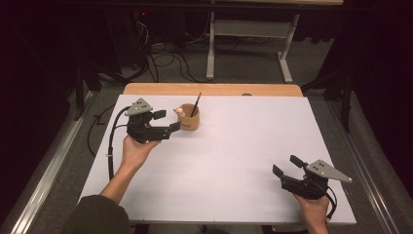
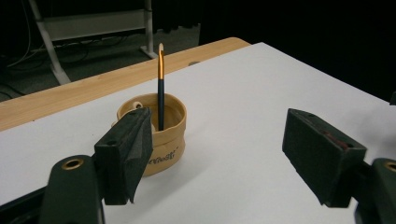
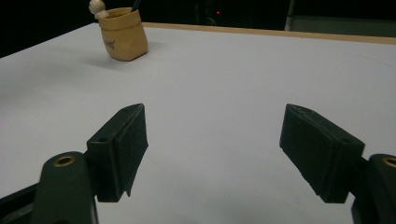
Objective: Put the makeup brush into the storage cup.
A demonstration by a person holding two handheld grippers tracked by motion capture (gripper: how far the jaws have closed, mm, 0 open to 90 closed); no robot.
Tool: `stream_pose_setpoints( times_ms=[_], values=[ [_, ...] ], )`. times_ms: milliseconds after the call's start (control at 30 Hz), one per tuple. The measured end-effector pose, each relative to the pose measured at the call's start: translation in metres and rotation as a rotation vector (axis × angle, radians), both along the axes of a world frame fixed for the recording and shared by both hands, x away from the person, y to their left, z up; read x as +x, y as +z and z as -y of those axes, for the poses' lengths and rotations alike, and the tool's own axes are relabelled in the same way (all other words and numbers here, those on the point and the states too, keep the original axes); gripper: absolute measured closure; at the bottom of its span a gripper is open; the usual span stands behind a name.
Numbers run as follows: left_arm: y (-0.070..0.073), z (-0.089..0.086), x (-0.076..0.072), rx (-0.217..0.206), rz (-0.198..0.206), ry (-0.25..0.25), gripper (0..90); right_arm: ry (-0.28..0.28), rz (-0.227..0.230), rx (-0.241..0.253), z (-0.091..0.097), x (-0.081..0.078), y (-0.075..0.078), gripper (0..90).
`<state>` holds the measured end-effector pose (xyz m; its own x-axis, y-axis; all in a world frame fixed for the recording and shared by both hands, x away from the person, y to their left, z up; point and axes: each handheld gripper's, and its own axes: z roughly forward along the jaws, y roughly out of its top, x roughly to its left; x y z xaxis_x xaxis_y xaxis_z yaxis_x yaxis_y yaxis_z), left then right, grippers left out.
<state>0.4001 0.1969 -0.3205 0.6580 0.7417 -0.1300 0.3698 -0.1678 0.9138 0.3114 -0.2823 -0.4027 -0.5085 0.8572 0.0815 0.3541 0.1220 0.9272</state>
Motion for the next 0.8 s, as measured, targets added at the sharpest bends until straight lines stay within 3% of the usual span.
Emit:
stream_pose_setpoints(
  times_ms=[800],
  values=[
    [-0.003, -0.002, -0.016, 0.006, -0.001, -0.025, 25.0, -0.001, 0.001, -0.003, 0.000, 0.001, 0.000, 25.2]
  ],
)
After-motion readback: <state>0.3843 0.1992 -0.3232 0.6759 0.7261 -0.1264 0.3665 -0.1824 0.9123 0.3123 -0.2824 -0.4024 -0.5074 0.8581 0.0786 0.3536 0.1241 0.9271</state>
